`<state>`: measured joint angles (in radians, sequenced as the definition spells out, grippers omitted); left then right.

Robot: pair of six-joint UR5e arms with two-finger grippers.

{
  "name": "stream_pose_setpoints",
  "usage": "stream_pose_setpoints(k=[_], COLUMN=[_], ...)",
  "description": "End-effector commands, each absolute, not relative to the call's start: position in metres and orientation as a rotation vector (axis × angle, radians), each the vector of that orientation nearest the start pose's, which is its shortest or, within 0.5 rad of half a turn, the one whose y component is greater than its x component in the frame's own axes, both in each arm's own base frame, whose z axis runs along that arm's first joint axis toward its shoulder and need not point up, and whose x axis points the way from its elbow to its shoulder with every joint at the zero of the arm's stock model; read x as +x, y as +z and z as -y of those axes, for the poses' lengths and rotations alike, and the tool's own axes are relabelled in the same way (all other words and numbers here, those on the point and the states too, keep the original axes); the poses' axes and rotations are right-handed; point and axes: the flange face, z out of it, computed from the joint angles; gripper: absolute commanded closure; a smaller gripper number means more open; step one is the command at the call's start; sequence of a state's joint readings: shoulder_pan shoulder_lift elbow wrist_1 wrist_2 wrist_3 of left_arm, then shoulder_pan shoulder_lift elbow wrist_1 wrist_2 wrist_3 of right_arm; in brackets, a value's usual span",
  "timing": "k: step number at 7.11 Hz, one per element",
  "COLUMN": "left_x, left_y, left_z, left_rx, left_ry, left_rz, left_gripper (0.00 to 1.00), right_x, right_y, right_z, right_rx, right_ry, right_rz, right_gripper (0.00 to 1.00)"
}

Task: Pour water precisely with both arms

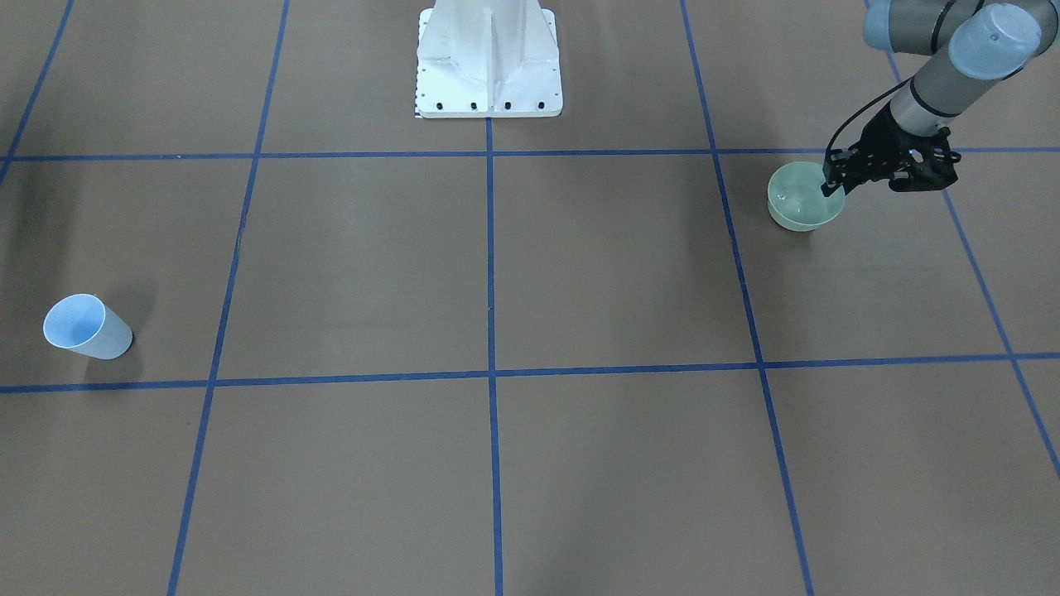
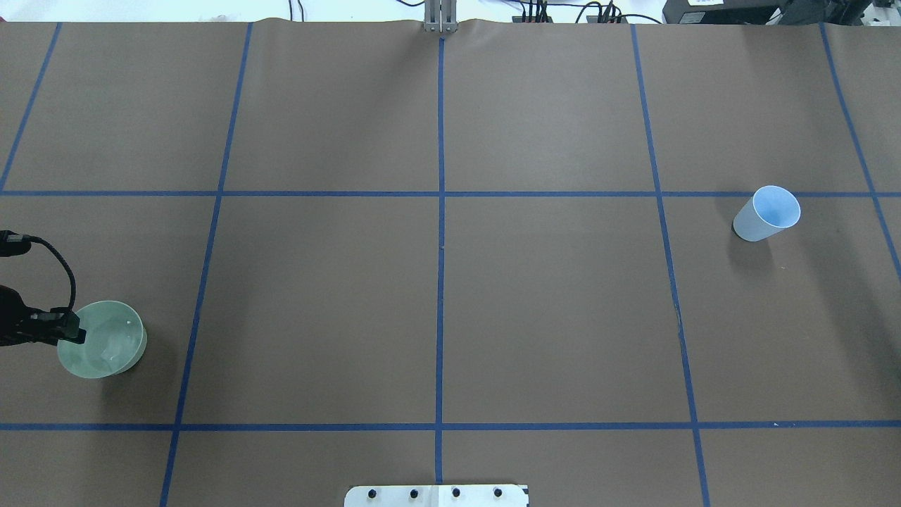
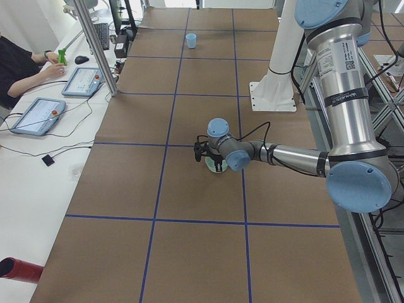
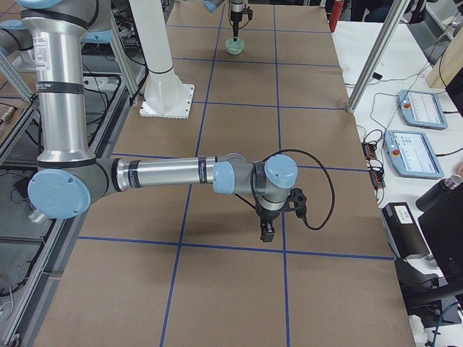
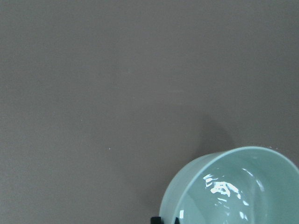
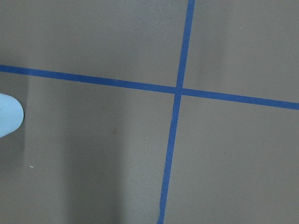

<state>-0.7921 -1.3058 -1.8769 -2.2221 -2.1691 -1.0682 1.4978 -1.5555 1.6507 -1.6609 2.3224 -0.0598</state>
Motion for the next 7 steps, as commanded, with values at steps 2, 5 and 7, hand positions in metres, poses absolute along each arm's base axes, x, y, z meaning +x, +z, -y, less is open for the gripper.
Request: stream_pose_setpoints(k=[2, 5, 7], left_x=[0.230, 0.161, 0.094], left_y=[0.539, 0.516, 0.447], left_z=[0.352, 0.439, 0.530], left_rx=[-0.009, 0.151, 0.167], left_ry=[-0.054, 0.118, 0.128], left_rz=[-0.912, -0.767, -0.672], left_gripper=[0.00, 0.00, 0.00], right_x=[0.029, 0.031, 0.033], right_y=[0.621, 0.622, 0.624], right_z=[0.501, 0.500, 0.497], right_rx=[0.005, 0.005, 0.002], right_ry=[-0.131, -0.129, -0.124], right_rz=[0.752, 0.752, 0.752], right_gripper=[0.00, 0.00, 0.00])
